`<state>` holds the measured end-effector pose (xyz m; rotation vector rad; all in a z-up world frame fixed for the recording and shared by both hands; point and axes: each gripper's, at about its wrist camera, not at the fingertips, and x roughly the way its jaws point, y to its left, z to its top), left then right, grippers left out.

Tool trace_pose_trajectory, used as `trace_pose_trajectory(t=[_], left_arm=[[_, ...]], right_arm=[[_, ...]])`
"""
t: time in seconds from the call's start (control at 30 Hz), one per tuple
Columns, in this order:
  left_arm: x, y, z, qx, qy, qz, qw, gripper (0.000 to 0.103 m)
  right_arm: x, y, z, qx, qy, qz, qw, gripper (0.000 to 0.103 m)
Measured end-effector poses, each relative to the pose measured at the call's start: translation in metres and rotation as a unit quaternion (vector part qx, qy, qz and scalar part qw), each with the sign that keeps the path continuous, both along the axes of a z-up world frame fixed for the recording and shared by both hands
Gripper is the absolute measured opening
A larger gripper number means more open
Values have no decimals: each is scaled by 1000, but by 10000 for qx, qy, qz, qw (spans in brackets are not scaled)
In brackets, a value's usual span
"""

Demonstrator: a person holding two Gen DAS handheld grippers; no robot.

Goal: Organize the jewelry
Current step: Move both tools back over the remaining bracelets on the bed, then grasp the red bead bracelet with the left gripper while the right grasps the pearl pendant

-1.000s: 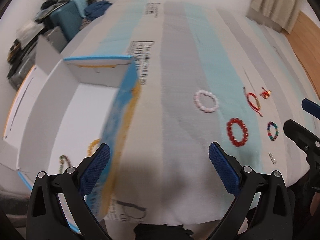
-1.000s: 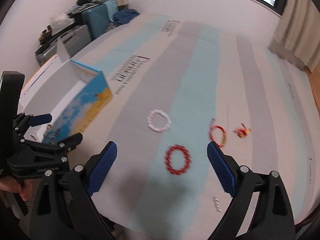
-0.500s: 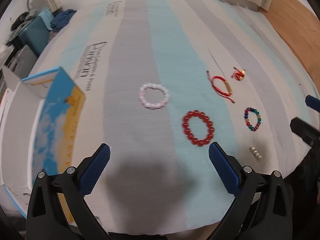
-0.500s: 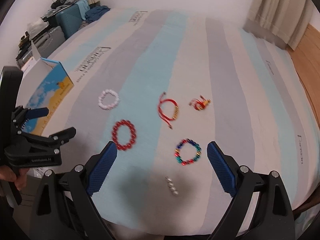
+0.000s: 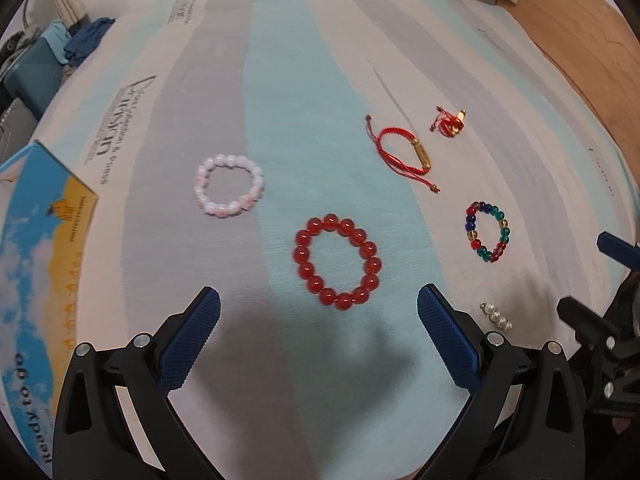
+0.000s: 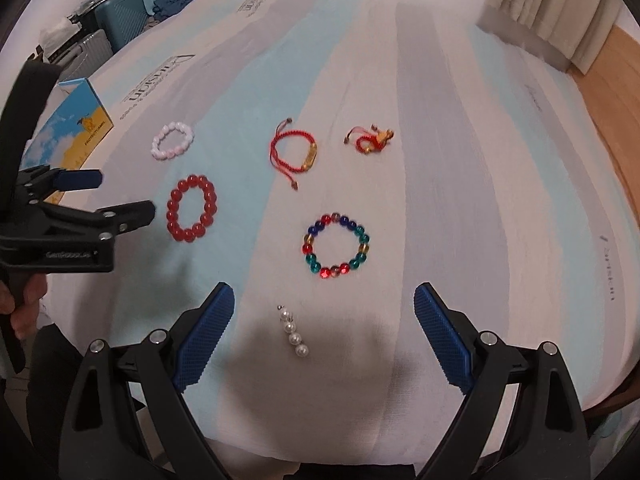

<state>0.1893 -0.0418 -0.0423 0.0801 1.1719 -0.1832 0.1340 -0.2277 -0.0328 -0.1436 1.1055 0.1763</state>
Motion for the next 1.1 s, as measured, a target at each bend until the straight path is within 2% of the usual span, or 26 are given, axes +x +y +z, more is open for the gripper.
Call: trace_pose_trajectory(t=[0.17,0.3,0.43,0.63,0.8,0.97,1.1], left_arm=[[3,-11,-20,162,10,-132,9998,97],[4,-11,-30,46,-46,-72,10000,97],[5,-12,-45,145,-70,-68,9998,97],[16,-5,-58,133,-181,200,9995,96],[23,3,-70,28,-218,354,9991,96],[22,2,-73,-43,-317,309,9990,96],[19,14,-66,-237,-517,603,9966,84]], right_arm=[[-6,0,-21,-29,58,190,9998,88],[-10,1,-33,8,46,311,9995,88],[-13,4,-48,-27,13,455,9990,87],[-12,8,-72,-30,115,596,9982,79],[-11,6,-91,-11,236,631,9977,76],[-10,5,-101,78,223,625,9978,75],[-11,5,-102,135,178,623,9978,72]])
